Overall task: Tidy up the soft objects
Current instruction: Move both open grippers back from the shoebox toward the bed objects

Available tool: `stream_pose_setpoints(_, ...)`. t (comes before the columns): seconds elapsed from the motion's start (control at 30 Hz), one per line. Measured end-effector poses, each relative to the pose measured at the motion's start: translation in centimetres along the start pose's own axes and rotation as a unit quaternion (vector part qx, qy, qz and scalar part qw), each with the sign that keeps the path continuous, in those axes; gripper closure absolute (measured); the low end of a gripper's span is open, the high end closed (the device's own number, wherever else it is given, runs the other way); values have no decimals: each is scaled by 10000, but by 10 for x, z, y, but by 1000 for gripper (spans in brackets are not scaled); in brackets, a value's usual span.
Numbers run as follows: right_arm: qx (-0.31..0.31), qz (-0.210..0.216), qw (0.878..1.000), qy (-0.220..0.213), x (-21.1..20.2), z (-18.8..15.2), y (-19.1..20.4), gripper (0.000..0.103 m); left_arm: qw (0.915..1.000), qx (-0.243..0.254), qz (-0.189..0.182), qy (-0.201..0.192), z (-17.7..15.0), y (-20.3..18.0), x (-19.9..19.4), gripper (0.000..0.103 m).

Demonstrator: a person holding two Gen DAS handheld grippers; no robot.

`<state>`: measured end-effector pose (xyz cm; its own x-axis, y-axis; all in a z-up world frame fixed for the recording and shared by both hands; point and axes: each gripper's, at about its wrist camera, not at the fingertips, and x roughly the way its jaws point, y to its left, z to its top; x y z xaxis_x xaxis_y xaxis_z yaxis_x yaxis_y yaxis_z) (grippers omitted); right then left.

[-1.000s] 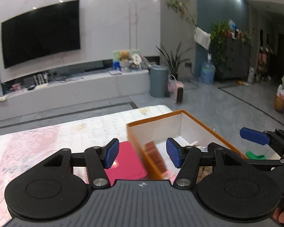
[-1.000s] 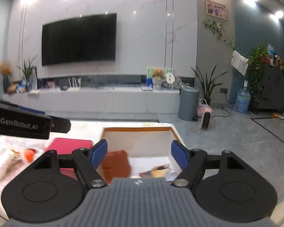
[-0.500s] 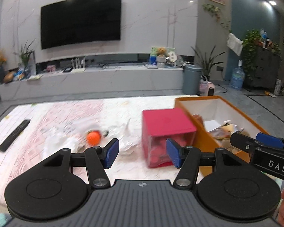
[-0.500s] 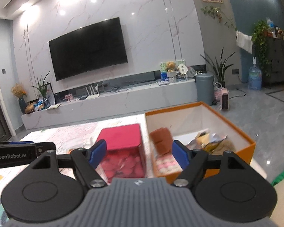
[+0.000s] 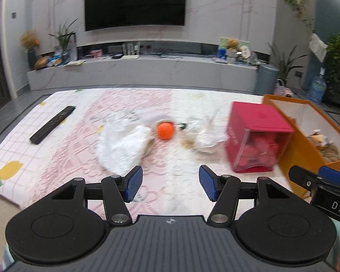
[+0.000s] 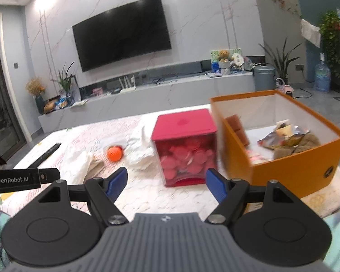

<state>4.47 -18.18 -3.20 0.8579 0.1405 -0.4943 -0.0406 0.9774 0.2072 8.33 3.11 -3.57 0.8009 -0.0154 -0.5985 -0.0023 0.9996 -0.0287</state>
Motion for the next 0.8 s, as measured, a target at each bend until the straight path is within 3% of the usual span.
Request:
stream_pose_setpoints(0.33,-419,154,9986,290,46,-6,38,28,9992,-291,262,122,4,50,14,35)
stream_pose_setpoints(0.8,-941,429,9935,466,110,-3,96,28,9971,-468,14,592,22,89,65,35)
